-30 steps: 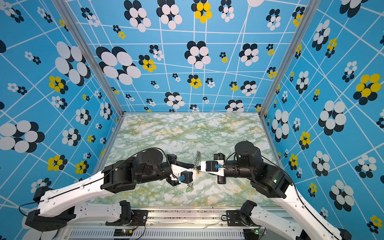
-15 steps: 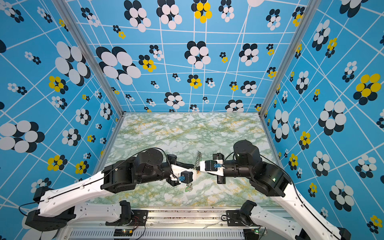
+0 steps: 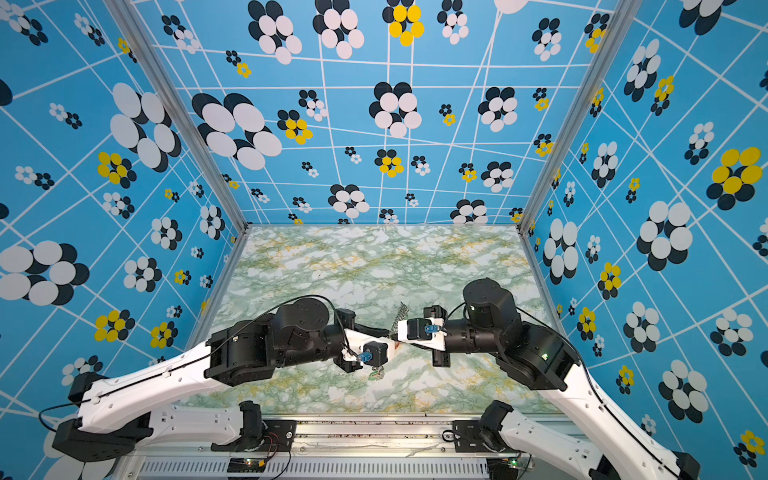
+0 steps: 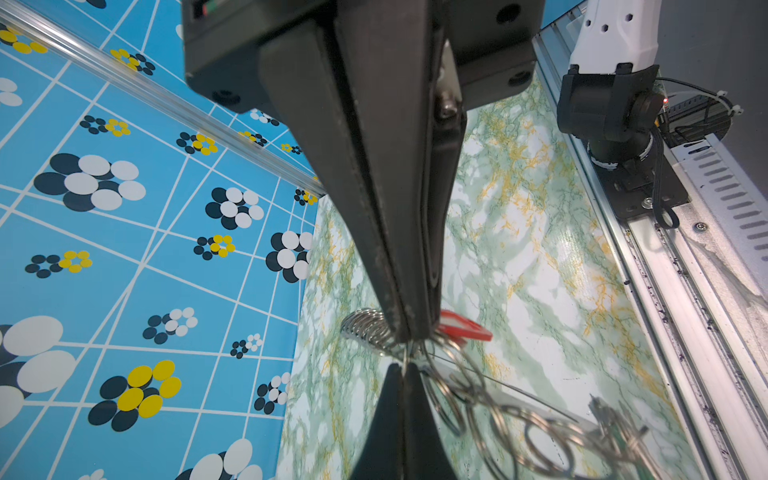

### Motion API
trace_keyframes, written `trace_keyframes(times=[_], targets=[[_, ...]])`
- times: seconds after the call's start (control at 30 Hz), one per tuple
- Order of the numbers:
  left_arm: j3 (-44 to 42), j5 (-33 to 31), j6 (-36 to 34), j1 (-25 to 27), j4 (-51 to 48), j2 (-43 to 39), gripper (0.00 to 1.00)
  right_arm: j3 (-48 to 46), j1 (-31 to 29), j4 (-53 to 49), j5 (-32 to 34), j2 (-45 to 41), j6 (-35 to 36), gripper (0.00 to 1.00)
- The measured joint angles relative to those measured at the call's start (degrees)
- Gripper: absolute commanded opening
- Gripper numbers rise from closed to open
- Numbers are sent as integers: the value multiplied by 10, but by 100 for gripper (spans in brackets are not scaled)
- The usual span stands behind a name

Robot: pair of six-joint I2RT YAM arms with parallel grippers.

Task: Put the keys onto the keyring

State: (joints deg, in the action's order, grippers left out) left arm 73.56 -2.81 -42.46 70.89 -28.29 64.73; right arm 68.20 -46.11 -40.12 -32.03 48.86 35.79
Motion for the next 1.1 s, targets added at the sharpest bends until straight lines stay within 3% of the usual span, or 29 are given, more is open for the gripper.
trace_keyframes(times=[0.4, 1.1], targets=[[17, 14, 24, -3, -22, 1, 0, 1, 0, 0, -2, 2, -1, 0], [61, 140, 116, -62, -69, 19, 0, 7, 0, 0, 2, -9, 10, 0]])
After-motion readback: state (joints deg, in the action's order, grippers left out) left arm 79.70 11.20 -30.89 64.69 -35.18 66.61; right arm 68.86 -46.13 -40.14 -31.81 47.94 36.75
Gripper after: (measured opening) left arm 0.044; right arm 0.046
